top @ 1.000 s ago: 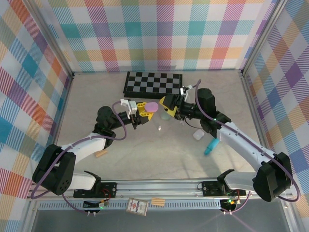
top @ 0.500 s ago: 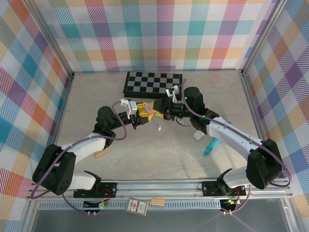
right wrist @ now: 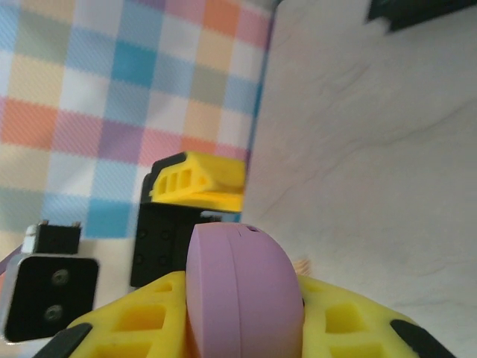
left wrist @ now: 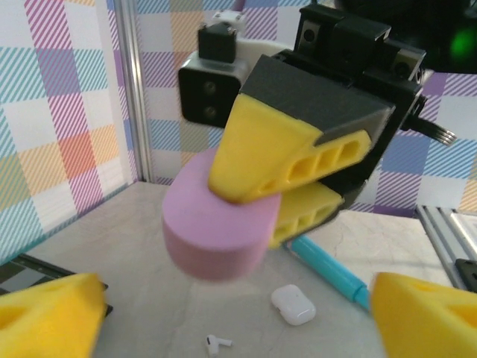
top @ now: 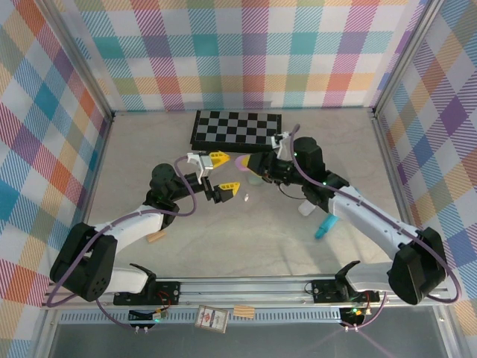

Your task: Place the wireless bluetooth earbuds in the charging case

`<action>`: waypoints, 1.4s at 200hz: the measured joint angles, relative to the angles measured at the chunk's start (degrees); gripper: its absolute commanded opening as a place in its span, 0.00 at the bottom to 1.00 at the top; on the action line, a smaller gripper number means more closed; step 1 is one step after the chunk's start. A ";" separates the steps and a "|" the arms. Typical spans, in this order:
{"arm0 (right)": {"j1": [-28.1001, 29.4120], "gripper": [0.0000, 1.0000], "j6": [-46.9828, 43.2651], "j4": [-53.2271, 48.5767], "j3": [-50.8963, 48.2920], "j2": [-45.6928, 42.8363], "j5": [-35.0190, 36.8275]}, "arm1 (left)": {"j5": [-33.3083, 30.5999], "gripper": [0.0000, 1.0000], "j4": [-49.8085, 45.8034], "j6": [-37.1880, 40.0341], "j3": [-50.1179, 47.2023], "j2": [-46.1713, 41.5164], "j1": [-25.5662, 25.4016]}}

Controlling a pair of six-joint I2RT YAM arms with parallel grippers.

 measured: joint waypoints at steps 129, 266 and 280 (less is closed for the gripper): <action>-17.62 0.24 -13.99 -6.47 2.84 28.76 13.94 | -11.80 1.00 -21.00 11.89 1.73 0.28 -11.93; -14.53 0.87 -22.34 -20.76 0.17 14.08 35.69 | -13.92 1.00 -17.29 9.29 2.60 4.04 -13.33; -11.13 0.87 -20.61 -23.17 -3.04 9.99 39.69 | -13.92 1.00 -16.74 8.98 2.60 4.04 -13.33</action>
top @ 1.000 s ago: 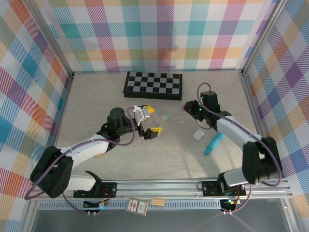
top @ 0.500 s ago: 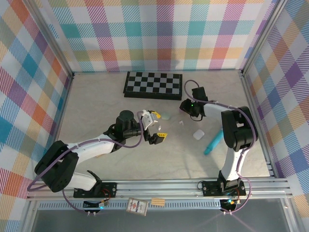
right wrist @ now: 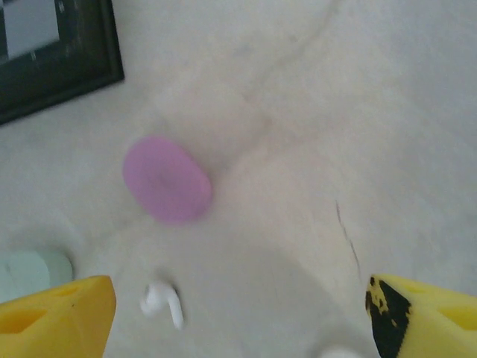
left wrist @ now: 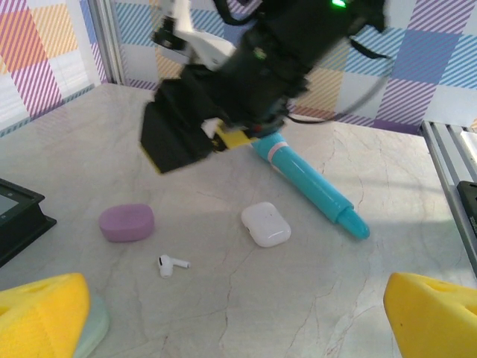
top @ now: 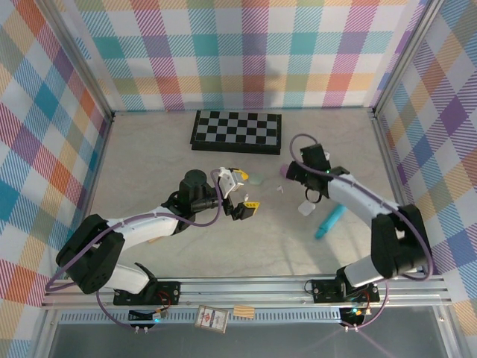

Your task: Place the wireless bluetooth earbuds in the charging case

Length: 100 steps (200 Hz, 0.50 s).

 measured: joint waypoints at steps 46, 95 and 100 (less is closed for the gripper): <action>6.56 0.82 9.01 -5.11 -11.19 -6.91 6.45 | -0.61 1.00 1.44 -0.24 0.00 0.07 0.00; 7.04 0.75 13.94 -5.33 -13.49 -4.20 6.64 | -0.92 1.00 2.36 -0.63 0.00 0.39 0.00; 7.04 0.73 14.29 -5.14 -13.49 -3.74 6.62 | -0.92 1.00 2.45 -0.66 0.00 0.39 0.00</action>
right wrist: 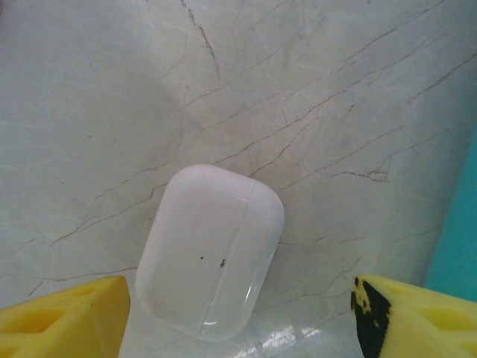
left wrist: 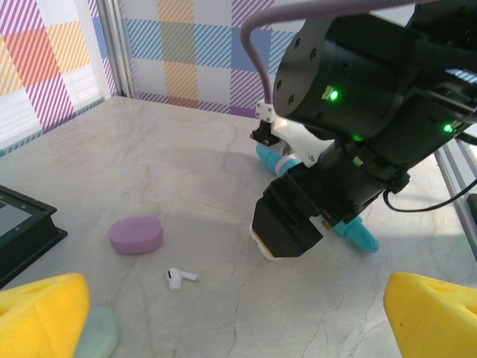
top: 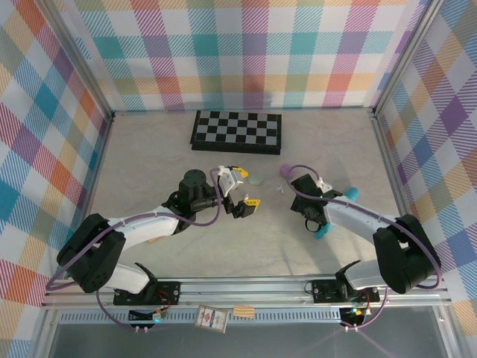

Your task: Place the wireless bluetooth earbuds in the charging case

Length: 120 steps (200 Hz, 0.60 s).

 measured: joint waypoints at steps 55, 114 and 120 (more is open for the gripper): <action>0.07 0.70 1.27 2.27 0.02 3.37 -0.48 | -0.17 1.00 0.04 0.00 0.00 -0.02 0.00; 0.07 0.50 0.90 2.47 0.59 4.63 -0.44 | -0.17 1.00 0.04 -0.02 0.00 -0.02 0.00; 0.07 0.48 0.81 2.47 0.83 4.85 -0.46 | -0.17 1.00 0.04 -0.02 0.00 -0.02 0.00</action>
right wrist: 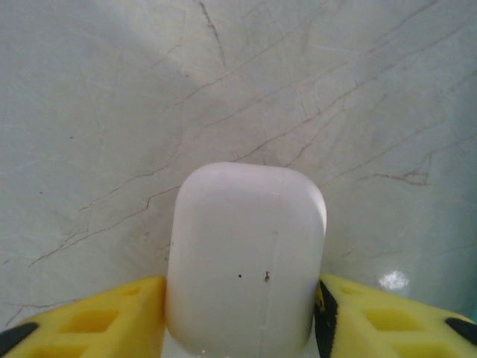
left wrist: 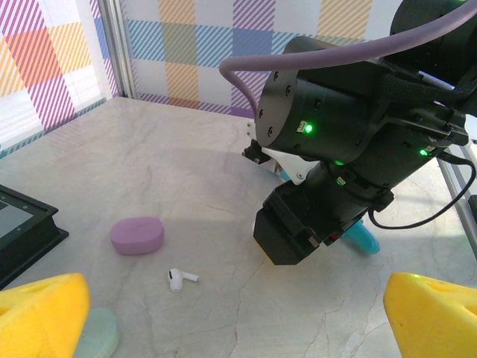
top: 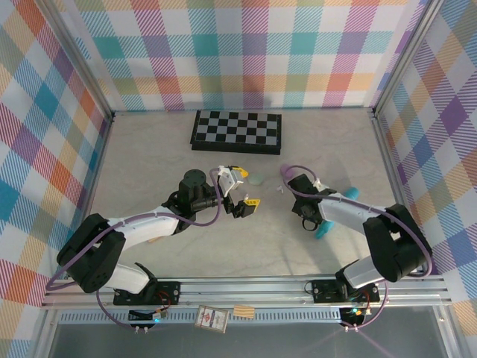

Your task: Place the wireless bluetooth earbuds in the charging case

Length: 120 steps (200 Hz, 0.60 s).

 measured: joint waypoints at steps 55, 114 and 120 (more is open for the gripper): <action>0.00 0.45 -5.22 1.49 0.76 0.00 -2.25 | -1.99 1.00 -0.39 -1.62 0.00 -0.02 0.00; 4.55 0.44 -26.82 7.96 1.29 -9.18 -12.35 | -10.40 1.00 -9.73 -17.90 2.84 -2.80 3.58; 5.29 0.44 -29.27 8.48 1.66 -9.70 -13.46 | -10.95 1.00 -11.76 -20.41 3.82 -3.41 4.50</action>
